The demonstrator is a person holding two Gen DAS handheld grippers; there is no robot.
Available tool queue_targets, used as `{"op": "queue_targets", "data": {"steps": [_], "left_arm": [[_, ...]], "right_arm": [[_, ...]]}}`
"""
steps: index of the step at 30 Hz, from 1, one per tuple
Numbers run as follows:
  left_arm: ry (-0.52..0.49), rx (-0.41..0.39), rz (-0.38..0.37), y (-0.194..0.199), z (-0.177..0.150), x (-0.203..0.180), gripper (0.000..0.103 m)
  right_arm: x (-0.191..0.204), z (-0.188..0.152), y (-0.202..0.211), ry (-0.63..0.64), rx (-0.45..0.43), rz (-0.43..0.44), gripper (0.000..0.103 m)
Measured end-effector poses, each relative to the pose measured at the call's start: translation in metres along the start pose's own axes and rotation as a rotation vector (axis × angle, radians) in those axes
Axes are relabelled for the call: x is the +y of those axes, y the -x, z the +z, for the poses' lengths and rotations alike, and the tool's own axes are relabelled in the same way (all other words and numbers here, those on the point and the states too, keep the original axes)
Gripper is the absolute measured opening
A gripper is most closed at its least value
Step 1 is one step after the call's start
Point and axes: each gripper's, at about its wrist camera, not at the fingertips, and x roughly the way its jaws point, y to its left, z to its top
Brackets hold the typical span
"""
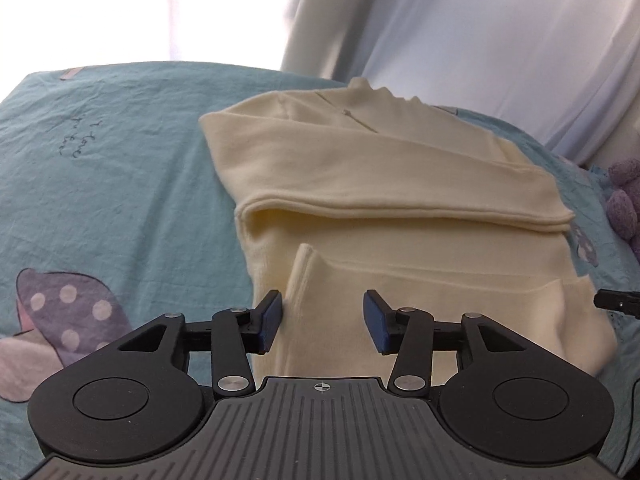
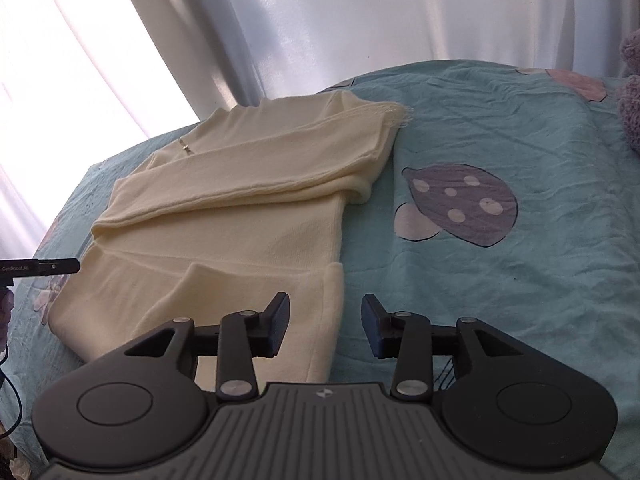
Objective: Fold small clothes
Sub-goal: 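Grasp the hem with the left gripper while the right gripper grasps the hem beside it, then lift the hem with both grippers and fold it up over the chest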
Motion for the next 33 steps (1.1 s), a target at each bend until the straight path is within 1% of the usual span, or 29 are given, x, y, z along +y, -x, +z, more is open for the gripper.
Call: {"op": "queue_targets", "data": {"steps": [2, 5, 6, 8, 10, 11, 12, 14, 17, 20, 23, 27, 30, 32, 33], "left_arm": [[0.013, 0.023, -0.03, -0.007, 0.001, -0.001, 0.047], [-0.018, 0.044, -0.03, -0.014, -0.001, -0.006, 0.042], [-0.024, 0.05, -0.023, -0.016, -0.001, -0.008, 0.037], [-0.016, 0.059, -0.013, -0.019, 0.0, -0.008, 0.028], [-0.014, 0.062, -0.014, -0.021, 0.001, -0.008, 0.016], [-0.016, 0.065, -0.016, -0.022, 0.002, -0.008, 0.014], [-0.018, 0.069, -0.012, -0.022, 0.004, -0.008, 0.013], [-0.026, 0.071, -0.001, -0.022, 0.005, -0.01, 0.012], [-0.021, 0.055, 0.011, -0.02, 0.006, -0.011, 0.01], [0.002, 0.019, -0.007, -0.006, 0.01, -0.013, 0.01], [0.008, -0.059, -0.027, 0.018, 0.021, -0.014, 0.009], [0.015, -0.158, -0.015, 0.037, 0.043, -0.012, 0.009], [0.015, -0.2, 0.023, 0.036, 0.06, -0.008, 0.009], [0.007, -0.216, 0.046, 0.026, 0.069, -0.006, 0.009], [0.009, -0.211, 0.055, 0.017, 0.073, -0.004, 0.01]], "right_arm": [[0.003, -0.001, -0.006, 0.006, 0.015, 0.009, 0.039], [0.005, -0.002, -0.013, 0.019, 0.032, 0.015, 0.039], [0.006, -0.002, -0.014, 0.024, 0.036, 0.014, 0.039], [0.006, -0.003, -0.016, 0.031, 0.038, 0.014, 0.037], [0.006, -0.002, -0.017, 0.045, 0.035, 0.016, 0.031], [0.007, -0.002, -0.017, 0.051, 0.035, 0.018, 0.026], [0.007, -0.001, -0.018, 0.058, 0.033, 0.018, 0.019], [0.01, 0.0, -0.019, 0.085, 0.024, -0.002, 0.011], [0.013, 0.001, -0.016, 0.107, 0.006, -0.015, 0.007], [0.018, 0.004, -0.006, 0.134, -0.026, -0.029, 0.006], [0.023, 0.011, 0.01, 0.153, -0.087, -0.014, 0.006], [0.031, 0.03, 0.022, 0.168, -0.166, -0.003, 0.006], [0.035, 0.05, 0.017, 0.161, -0.216, -0.016, 0.006], [0.038, 0.064, 0.006, 0.154, -0.238, -0.026, 0.006], [0.038, 0.07, -0.001, 0.148, -0.239, -0.033, 0.006]]}}
